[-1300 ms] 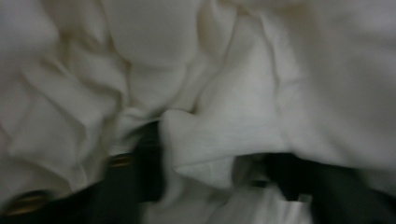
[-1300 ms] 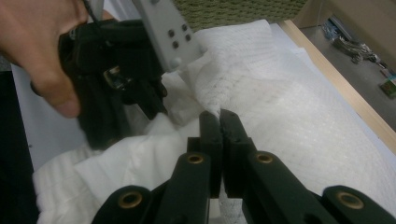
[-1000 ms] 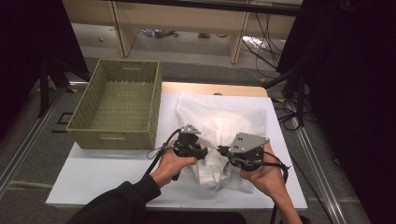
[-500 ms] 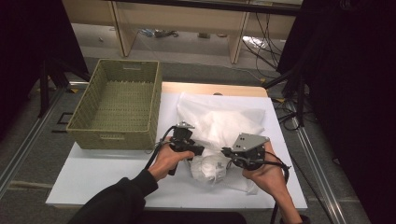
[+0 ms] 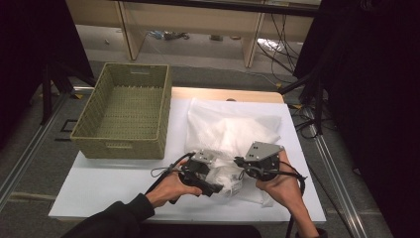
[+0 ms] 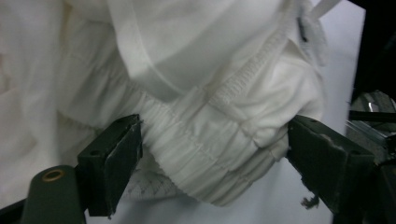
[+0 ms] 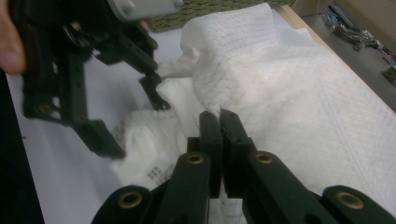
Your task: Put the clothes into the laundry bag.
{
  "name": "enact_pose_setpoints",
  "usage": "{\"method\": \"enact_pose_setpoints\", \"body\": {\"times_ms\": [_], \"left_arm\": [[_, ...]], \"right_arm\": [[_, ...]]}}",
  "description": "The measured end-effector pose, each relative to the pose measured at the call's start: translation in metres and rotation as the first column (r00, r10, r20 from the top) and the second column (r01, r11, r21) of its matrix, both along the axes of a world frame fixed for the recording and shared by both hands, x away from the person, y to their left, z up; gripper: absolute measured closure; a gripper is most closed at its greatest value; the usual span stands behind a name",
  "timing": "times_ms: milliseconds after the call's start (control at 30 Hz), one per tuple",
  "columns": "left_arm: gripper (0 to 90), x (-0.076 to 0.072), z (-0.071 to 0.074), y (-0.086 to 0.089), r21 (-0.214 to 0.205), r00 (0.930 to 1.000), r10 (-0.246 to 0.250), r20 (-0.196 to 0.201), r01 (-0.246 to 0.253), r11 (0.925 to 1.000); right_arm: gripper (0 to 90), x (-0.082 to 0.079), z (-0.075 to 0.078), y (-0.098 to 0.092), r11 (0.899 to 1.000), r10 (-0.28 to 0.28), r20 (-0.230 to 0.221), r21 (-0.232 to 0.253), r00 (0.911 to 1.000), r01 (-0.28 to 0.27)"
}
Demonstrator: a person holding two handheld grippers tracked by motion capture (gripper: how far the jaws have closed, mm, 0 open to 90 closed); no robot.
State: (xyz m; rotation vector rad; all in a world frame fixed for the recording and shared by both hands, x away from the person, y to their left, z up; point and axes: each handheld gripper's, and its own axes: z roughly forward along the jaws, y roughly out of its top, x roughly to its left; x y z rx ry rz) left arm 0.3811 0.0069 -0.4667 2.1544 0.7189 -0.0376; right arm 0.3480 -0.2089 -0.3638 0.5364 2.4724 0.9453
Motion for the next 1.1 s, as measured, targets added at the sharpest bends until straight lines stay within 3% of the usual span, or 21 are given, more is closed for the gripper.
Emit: {"method": "enact_pose_setpoints", "body": {"times_ms": [67,100,133,167,200,400,500,567,633,667,700,767,833,967,1067,1100], "left_arm": [[39.1,0.005,-0.005,-0.01,-0.008,0.9999,0.009,0.007,-0.009,0.9999],[52.3,0.008,-0.005,-0.012,0.013,0.9996,0.016,0.023,-0.016,0.9998],[63.1,0.014,-0.003,-0.01,0.072,0.9991,-0.024,0.034,0.022,0.9972],[68.8,0.019,-0.003,-0.009,0.055,0.9999,-0.001,0.016,0.001,0.9985],[73.7,0.019,-0.003,-0.012,-0.01,0.9985,0.054,0.002,-0.054,0.9985],[77.2,0.04,0.025,-0.009,-0.086,0.9884,0.142,0.053,-0.138,0.9867],[77.3,0.057,0.032,-0.009,-0.097,0.9737,0.201,0.106,-0.191,0.9767],[77.1,0.065,0.027,-0.012,-0.107,0.9668,0.232,0.107,-0.221,0.9694],[76.3,0.069,0.021,-0.014,-0.087,0.9675,0.225,0.115,-0.216,0.9724],[75.2,0.071,0.007,-0.016,-0.077,0.9706,0.227,0.079,-0.222,0.9721],[74.5,0.07,0.004,-0.016,-0.113,0.9676,0.247,0.054,-0.239,0.9643],[69.3,0.065,0.009,-0.01,-0.107,0.9764,0.214,0.033,-0.209,0.972],[56.3,0.054,0.017,-0.004,-0.088,0.9801,0.196,0.035,-0.192,0.9775],[29.4,0.027,0.028,0.009,-0.043,0.9866,0.137,0.088,-0.134,0.9901],[20.0,0.007,0.024,0.013,-0.037,0.9934,0.091,0.071,-0.088,0.9954],[19.1,0.002,0.02,0.012,-0.016,0.9936,0.078,0.081,-0.077,0.9969]], "right_arm": [[90.0,0.0,-0.001,0.001,1.0,0.003,-0.007,0.004,1.0,-0.003],[90.0,0.0,-0.001,0.001,1.0,0.011,-0.012,0.003,0.9999,-0.011],[90.0,0.0,-0.001,0.001,1.0,0.005,-0.007,0.002,1.0,-0.005],[90.0,0.0,-0.001,0.001,1.0,0.008,-0.008,0.003,0.9999,-0.008],[90.0,0.0,0.0,0.001,1.0,0.007,-0.008,0.003,0.9999,-0.007],[90.0,-0.002,0.006,0.0,1.0,0.008,0.018,0.013,0.9998,-0.008],[90.0,-0.005,0.011,0.001,1.0,0.014,0.022,0.016,0.9996,-0.015],[90.0,-0.005,0.012,0.001,1.0,0.014,0.034,0.013,0.9993,-0.014],[90.0,-0.005,0.011,0.001,1.0,0.013,0.029,0.008,0.9995,-0.013],[90.0,-0.002,0.003,0.001,1.0,0.001,0.005,0.002,1.0,-0.001],[90.0,-0.001,0.001,0.0,1.0,0.006,0.004,-0.002,1.0,-0.006],[90.0,0.0,-0.002,-0.001,1.0,0.003,-0.006,-0.001,1.0,-0.003],[90.0,0.001,-0.002,-0.004,1.0,-0.003,-0.013,0.001,0.9999,0.003],[90.0,0.002,0.0,-0.006,1.0,-0.014,-0.01,0.006,0.9999,0.014],[90.0,0.003,-0.001,-0.005,1.0,-0.013,-0.01,0.007,0.9999,0.013],[90.0,0.003,-0.001,-0.005,1.0,-0.009,-0.007,0.0,0.9999,0.009]]}}
